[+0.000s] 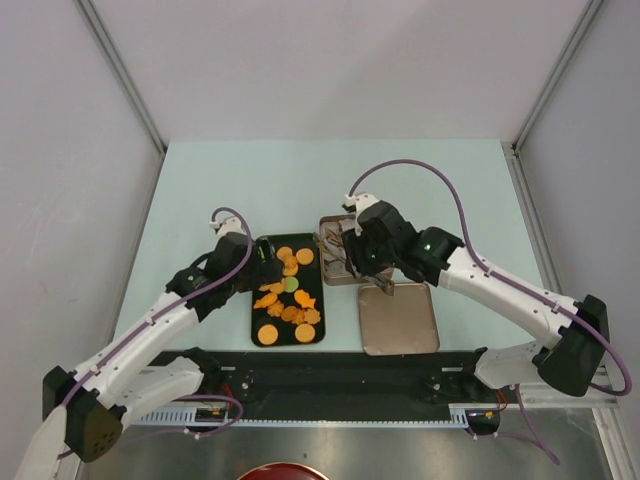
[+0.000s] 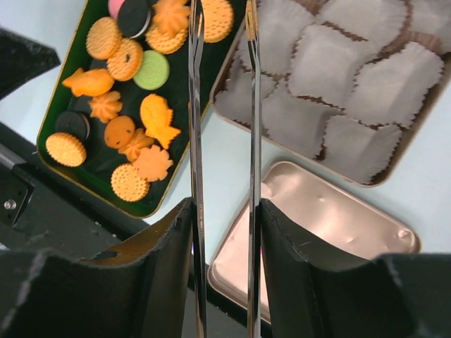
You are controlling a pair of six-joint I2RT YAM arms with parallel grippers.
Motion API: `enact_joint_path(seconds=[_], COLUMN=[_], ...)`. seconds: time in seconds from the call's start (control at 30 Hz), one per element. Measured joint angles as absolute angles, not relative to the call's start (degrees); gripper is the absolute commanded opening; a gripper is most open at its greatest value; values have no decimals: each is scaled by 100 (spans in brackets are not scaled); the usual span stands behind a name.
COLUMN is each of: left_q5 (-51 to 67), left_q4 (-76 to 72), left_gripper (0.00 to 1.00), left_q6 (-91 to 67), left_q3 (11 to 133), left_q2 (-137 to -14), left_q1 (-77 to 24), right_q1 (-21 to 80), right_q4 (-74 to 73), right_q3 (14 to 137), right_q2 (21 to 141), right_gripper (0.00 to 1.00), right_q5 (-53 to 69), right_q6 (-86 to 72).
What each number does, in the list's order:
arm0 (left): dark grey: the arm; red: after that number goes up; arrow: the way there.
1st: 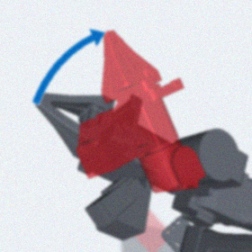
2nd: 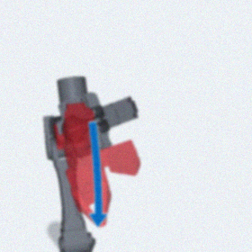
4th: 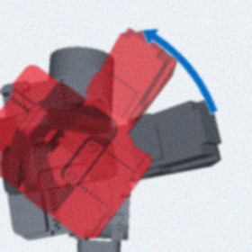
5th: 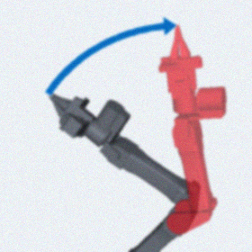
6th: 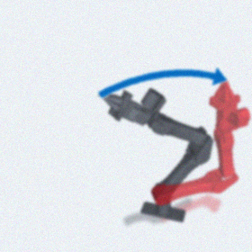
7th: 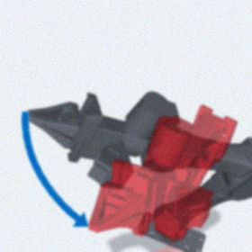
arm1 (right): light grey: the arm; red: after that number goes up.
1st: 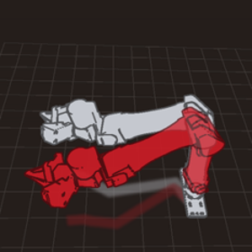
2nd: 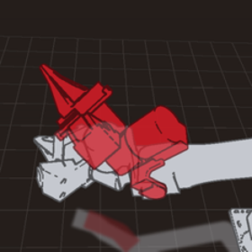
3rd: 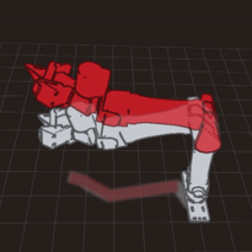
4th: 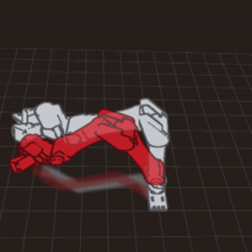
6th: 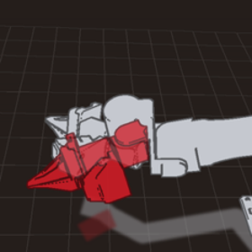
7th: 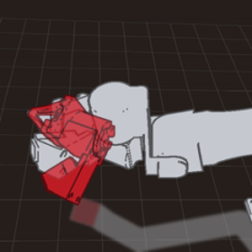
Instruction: Pack the cookies
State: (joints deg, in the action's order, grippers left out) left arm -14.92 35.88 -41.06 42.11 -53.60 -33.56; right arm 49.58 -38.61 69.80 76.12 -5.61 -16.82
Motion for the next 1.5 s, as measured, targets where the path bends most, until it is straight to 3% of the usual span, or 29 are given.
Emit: enact_joint_path(seconds=[0.67,1.13,1.5], left_q5=[-1922,-2145,-2270], left_q4=[3785,4025,4128], left_gripper=[100,100,100], left_q6=[-4213,-4359,-4449], left_q3=[4125,3824,3780], left_q2=[-4130,-3468,-3127], left_q1=[-3323,-3317,-3308], right_q1=[6357,6407,6359], right_q4=[-3734,-3385,-3299], right_q3=[7277,7728,7970], right_q2=[8453,9572,9780], right_gripper=[59,61,61], right_q5=[-705,-937,-980], right_q6=[-1546,-1304,-1188])
